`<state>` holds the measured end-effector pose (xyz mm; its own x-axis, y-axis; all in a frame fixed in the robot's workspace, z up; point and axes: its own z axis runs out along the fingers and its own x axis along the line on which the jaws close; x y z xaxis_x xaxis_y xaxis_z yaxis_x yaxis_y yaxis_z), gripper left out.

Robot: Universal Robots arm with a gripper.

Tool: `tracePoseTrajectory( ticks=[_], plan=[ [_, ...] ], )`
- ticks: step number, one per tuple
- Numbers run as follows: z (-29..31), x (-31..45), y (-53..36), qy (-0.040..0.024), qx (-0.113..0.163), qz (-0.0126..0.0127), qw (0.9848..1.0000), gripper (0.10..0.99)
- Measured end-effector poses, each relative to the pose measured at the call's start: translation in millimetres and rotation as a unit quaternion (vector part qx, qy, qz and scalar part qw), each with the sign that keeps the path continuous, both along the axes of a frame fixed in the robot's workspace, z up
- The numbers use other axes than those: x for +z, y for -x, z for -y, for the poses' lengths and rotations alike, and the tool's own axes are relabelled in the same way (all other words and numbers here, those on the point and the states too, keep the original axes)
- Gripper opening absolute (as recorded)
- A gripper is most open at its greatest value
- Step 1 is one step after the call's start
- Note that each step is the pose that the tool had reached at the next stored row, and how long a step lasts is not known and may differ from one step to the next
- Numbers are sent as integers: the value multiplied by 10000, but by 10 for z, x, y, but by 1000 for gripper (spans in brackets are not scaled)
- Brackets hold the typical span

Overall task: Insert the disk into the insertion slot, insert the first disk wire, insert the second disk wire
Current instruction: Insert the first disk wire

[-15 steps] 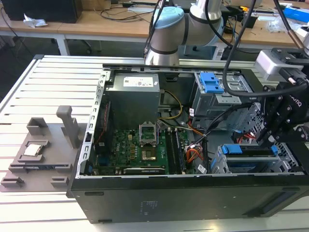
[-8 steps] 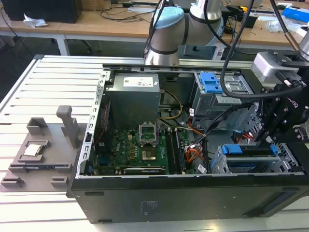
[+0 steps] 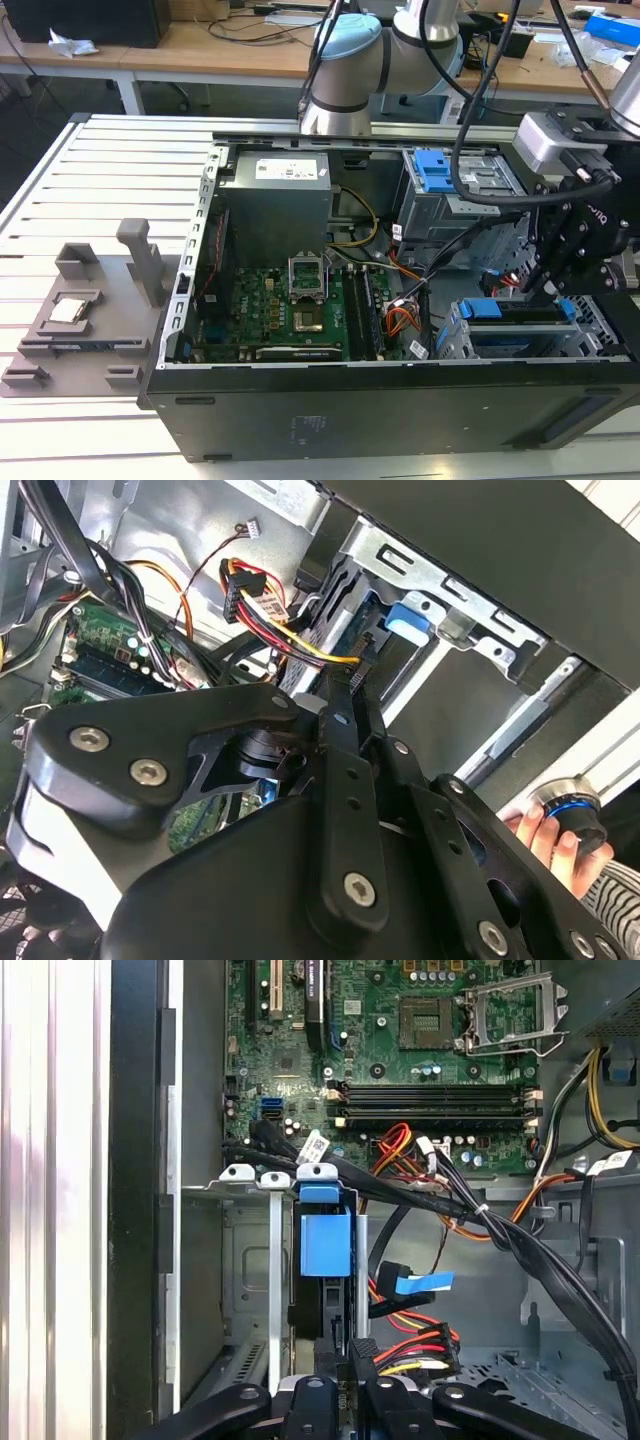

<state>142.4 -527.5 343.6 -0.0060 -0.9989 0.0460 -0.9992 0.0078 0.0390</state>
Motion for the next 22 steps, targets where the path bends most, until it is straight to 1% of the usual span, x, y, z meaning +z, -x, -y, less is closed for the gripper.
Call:
tracePoseTrajectory(
  ticks=[7, 14, 16, 19, 22],
  plan=[
    [-1, -38, 1, 3, 0, 0, 10000, 173],
    [-1, -45, 2, 2, 1, 0, 10000, 173],
    [-1, -56, -14, -5, 4, -1, 10000, 173],
    [-1, -56, -18, 3, 11, 0, 10000, 173],
    [1, -79, -18, 1, 11, 0, 10000, 173]
  ],
)
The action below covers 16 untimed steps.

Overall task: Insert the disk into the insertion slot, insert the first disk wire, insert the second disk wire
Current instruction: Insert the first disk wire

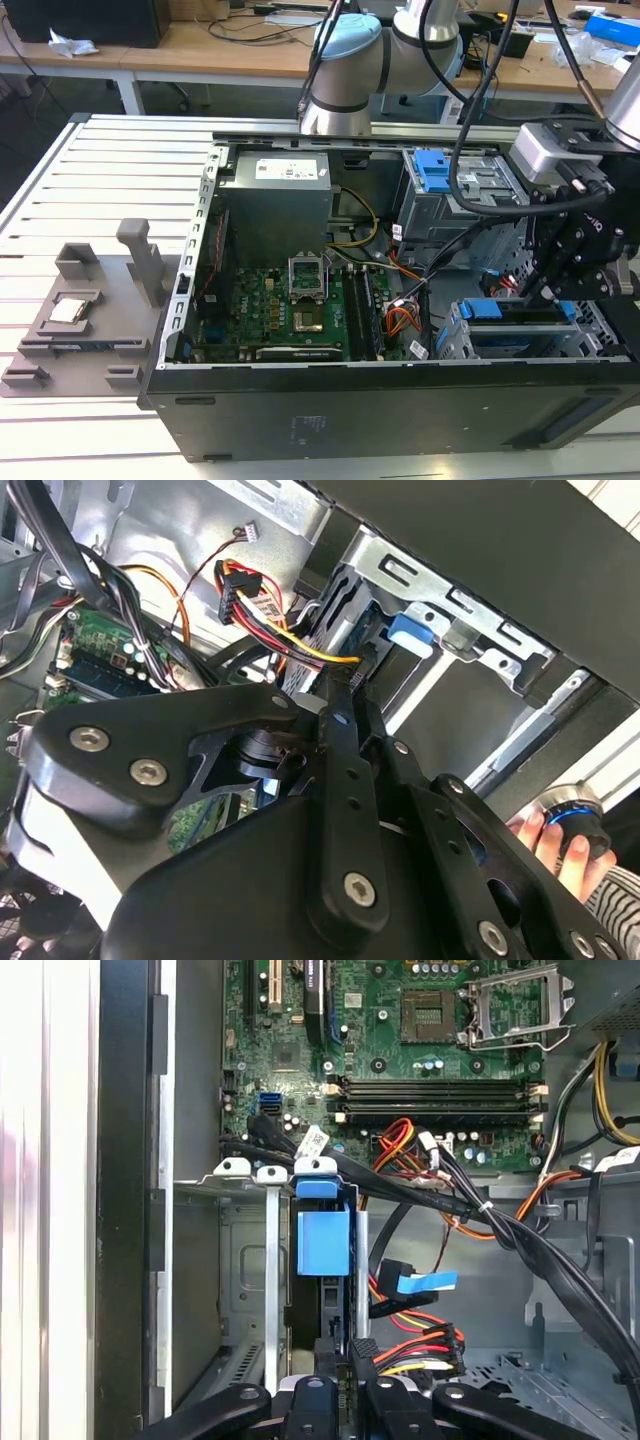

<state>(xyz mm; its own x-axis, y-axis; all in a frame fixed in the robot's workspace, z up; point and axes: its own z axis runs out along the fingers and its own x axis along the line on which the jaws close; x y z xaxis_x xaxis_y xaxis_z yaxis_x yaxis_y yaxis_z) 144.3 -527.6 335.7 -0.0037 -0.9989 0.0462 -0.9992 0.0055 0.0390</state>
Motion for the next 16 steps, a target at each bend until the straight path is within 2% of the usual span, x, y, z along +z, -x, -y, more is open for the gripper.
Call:
tracePoseTrajectory(
  ticks=[4, 5, 6, 7, 9, 16],
  plan=[
    [1, -19, 0, 1, 0, -1, 10000, 173],
    [1, -28, 0, -8, 0, -1, 10000, 184],
    [1, -23, 0, -2, 0, -1, 10000, 247],
    [2, -15, 0, 0, 0, -1, 10000, 247],
    [1, 10, 0, -1, 0, 0, 10000, 247],
    [1, 193, 0, -1, 0, -1, 10000, 247]
  ],
)
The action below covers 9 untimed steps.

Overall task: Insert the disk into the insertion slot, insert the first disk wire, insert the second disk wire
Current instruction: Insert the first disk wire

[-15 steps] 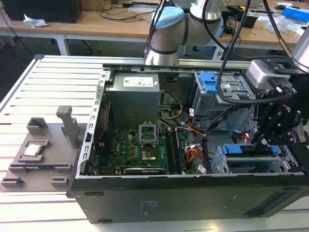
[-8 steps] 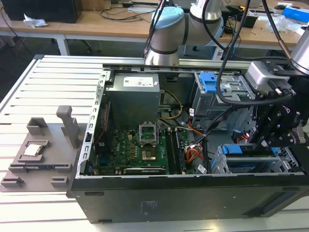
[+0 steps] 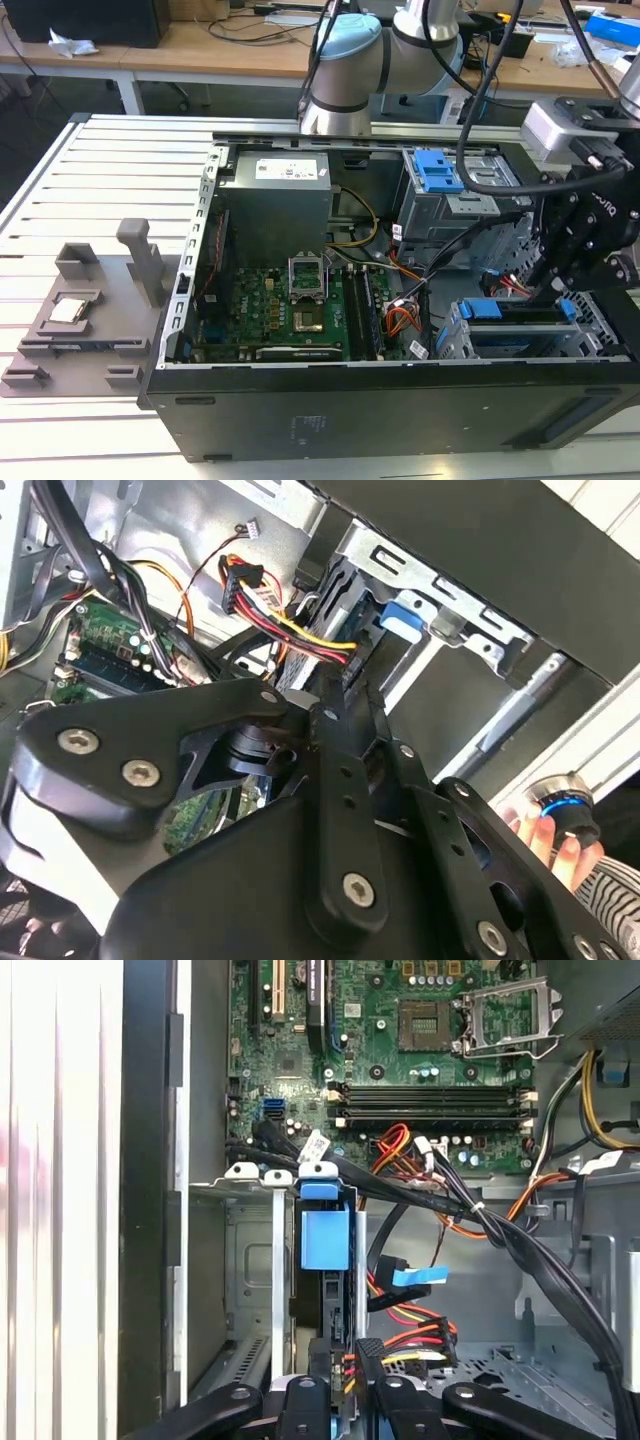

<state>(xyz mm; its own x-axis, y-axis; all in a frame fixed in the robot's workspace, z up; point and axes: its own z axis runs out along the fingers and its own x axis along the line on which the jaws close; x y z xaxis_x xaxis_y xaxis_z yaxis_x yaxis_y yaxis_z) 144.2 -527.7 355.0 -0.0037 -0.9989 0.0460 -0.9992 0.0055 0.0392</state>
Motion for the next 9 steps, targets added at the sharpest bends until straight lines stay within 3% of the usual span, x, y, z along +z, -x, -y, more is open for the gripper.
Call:
tracePoseTrajectory(
  ticks=[4, 5, 6, 9],
  plan=[
    [-4, 14, 1, 0, 0, 0, 10000, 247],
    [-5, 15, 2, 1, 0, 0, 10000, 231],
    [-6, 15, 2, 0, 0, 0, 10000, 106],
    [-7, 15, 3, 0, 0, 0, 10000, 106]
  ],
)
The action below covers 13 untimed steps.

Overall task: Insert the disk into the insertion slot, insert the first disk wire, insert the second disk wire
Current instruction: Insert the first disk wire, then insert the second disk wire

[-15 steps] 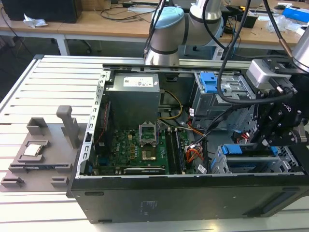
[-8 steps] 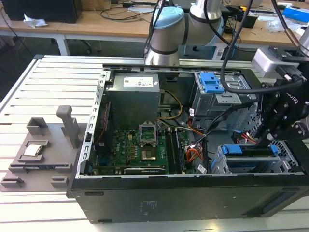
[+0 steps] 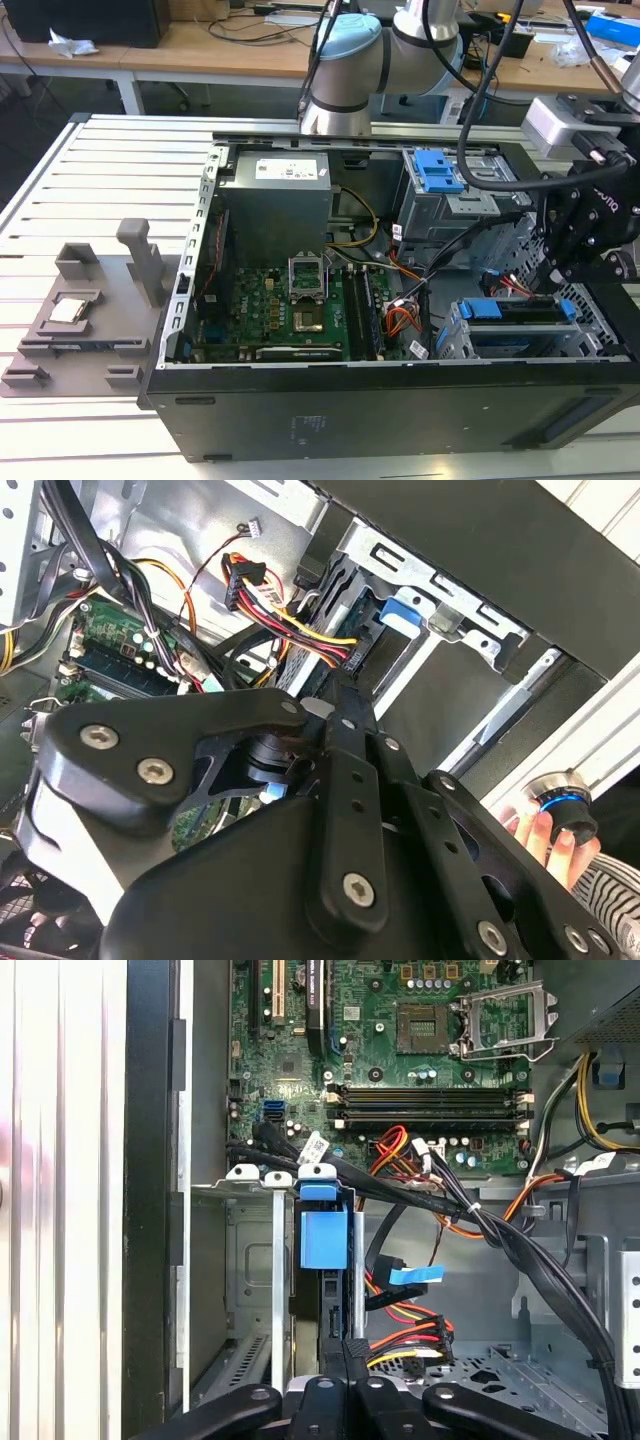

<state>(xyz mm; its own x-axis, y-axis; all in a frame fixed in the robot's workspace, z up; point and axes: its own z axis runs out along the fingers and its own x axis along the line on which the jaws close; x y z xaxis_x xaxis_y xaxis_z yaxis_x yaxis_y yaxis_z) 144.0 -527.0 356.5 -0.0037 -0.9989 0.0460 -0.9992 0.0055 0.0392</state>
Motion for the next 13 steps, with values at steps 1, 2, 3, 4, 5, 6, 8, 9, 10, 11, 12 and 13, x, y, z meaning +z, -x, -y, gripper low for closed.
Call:
tracePoseTrajectory(
  ticks=[1, 2, 3, 4, 5, 6, 8, 9, 10, 11, 12, 13],
  plan=[
    [0, 0, 0, 0, 0, 0, 10000, 106],
    [0, 0, 0, 0, 0, 0, 10000, 106],
    [0, 0, 0, -1, 0, 0, 10000, 106],
    [0, 0, 0, -2, 0, 0, 10000, 106],
    [0, 0, 0, -2, 0, 0, 10000, 106],
    [0, 0, 0, -2, 0, 0, 10000, 106],
    [0, 0, 0, -3, 0, 0, 10000, 106],
    [0, 0, 0, -3, 0, 0, 10000, 106],
    [0, 0, 0, -3, 0, 0, 10000, 106],
    [0, 0, 0, -3, 0, 0, 10000, 106],
    [0, 0, 0, -3, 0, 0, 10000, 106],
    [0, 0, 0, -3, 0, 0, 10000, 106]
  ],
)
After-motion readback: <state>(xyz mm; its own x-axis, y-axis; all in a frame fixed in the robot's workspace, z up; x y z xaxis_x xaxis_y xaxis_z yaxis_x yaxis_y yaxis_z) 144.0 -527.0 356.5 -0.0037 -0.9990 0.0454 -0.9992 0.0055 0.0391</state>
